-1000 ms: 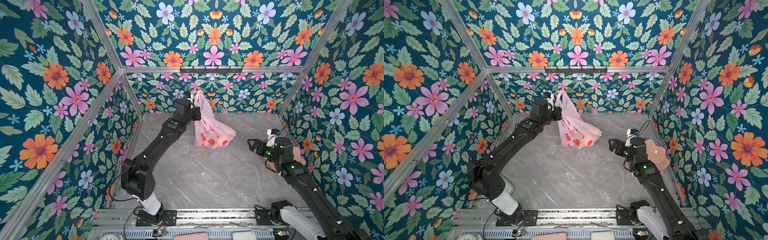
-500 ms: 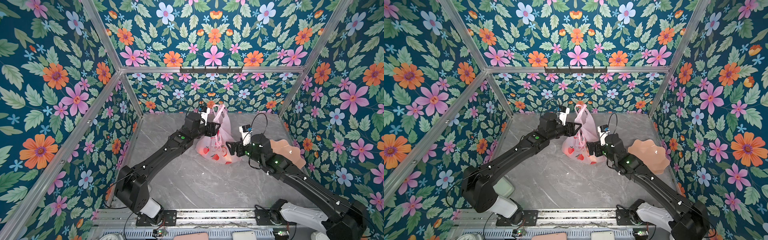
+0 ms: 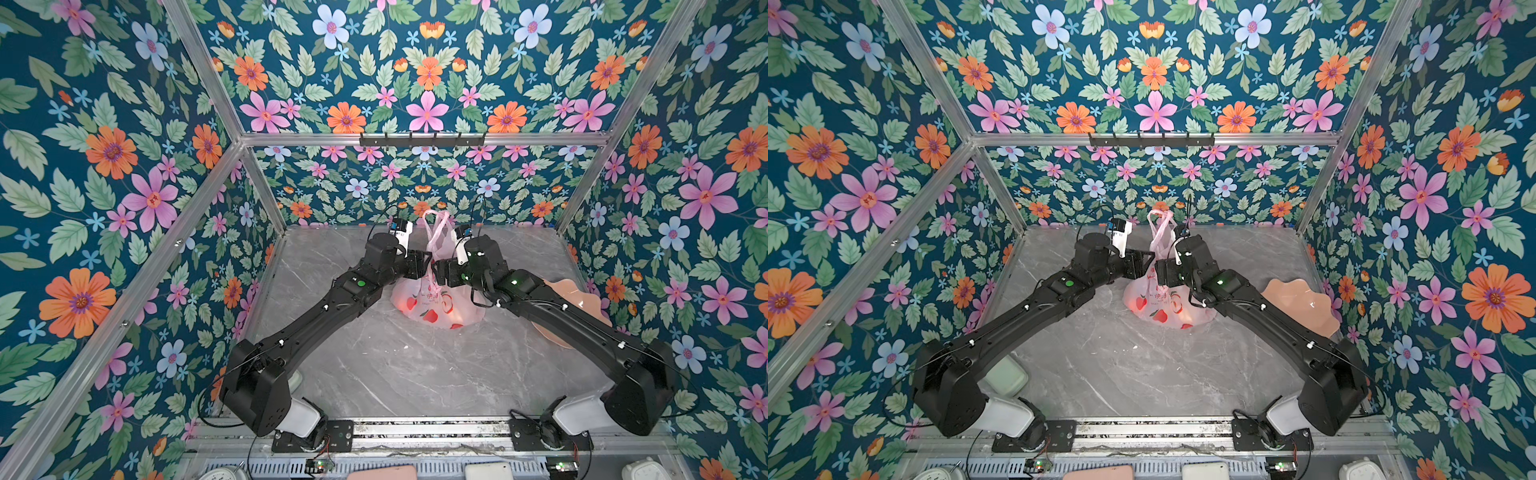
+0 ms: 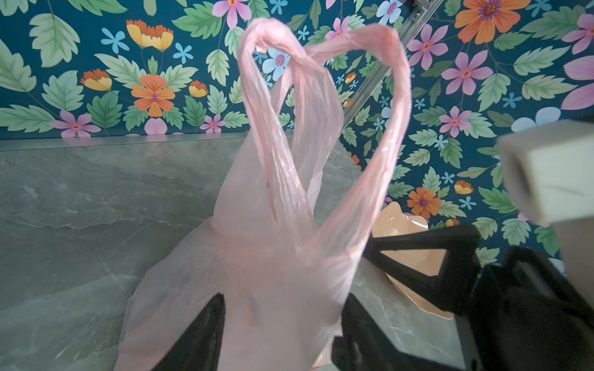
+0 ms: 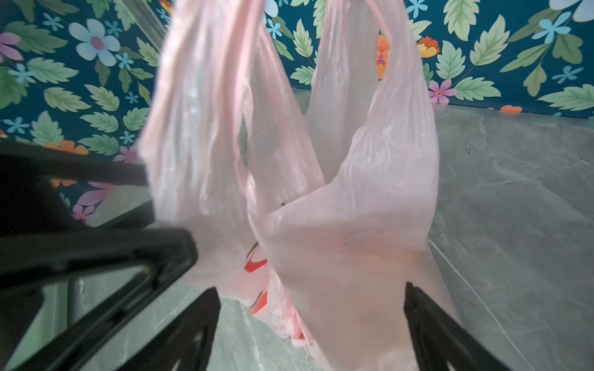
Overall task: Take the fake fruits out of the plastic bag
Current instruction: 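Drag the bag centreward with the left gripper while the right grasps the other handle, then pull the bag handles apart with both grippers to open the mouth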
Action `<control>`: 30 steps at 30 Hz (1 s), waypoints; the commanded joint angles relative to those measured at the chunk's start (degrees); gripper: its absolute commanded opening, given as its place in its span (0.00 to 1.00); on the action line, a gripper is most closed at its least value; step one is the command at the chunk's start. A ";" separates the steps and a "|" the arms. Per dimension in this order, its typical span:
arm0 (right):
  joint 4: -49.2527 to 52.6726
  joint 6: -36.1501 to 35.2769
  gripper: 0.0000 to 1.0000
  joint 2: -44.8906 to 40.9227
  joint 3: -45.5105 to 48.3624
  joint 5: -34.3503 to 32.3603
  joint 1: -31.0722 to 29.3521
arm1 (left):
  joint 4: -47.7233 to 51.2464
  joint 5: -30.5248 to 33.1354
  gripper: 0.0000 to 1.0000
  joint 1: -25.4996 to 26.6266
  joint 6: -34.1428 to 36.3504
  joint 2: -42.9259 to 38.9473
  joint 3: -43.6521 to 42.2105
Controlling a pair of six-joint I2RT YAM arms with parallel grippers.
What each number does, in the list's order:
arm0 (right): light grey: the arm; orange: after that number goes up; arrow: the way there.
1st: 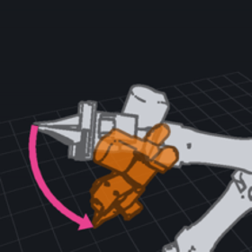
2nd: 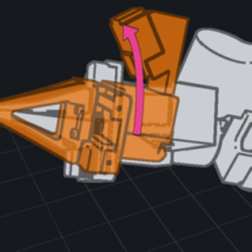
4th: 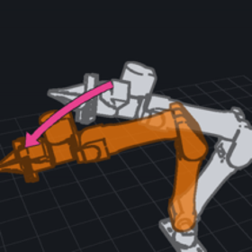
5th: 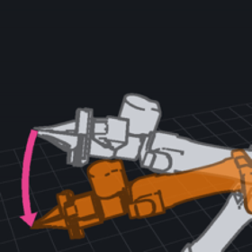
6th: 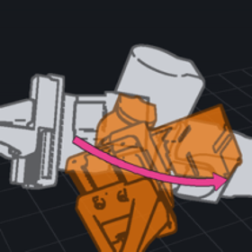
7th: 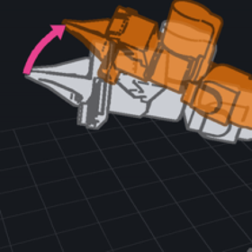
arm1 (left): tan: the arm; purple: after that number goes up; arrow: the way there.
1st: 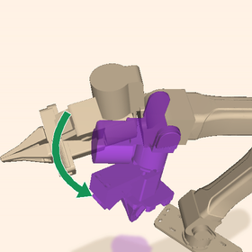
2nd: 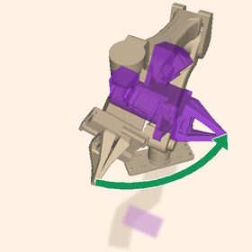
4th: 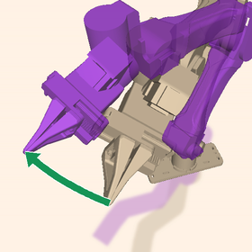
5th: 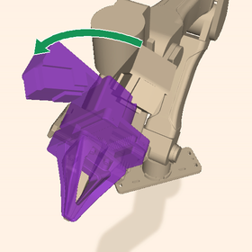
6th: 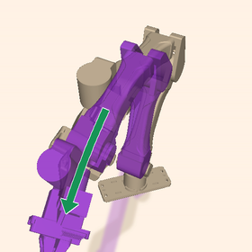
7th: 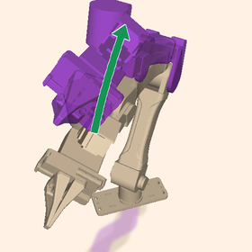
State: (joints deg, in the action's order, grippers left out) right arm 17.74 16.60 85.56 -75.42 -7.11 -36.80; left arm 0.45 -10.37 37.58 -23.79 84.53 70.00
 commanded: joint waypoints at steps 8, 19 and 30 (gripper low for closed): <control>7.36 2.79 0.40 6.34 -6.71 -6.95 0.01 | -0.28 0.62 0.47 0.09 -0.66 4.04 2.90; 1.86 13.46 0.00 -4.01 5.77 1.93 10.30 | -4.43 6.85 0.00 -9.51 -15.60 -0.27 -5.13; -4.74 17.68 0.00 -15.11 20.11 6.21 16.67 | -4.66 3.29 0.00 -14.91 -15.74 -4.82 -12.76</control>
State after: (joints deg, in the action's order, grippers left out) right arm 15.64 32.97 71.07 -56.01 -2.52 -20.23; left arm -5.04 -5.96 22.81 -41.76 79.92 57.43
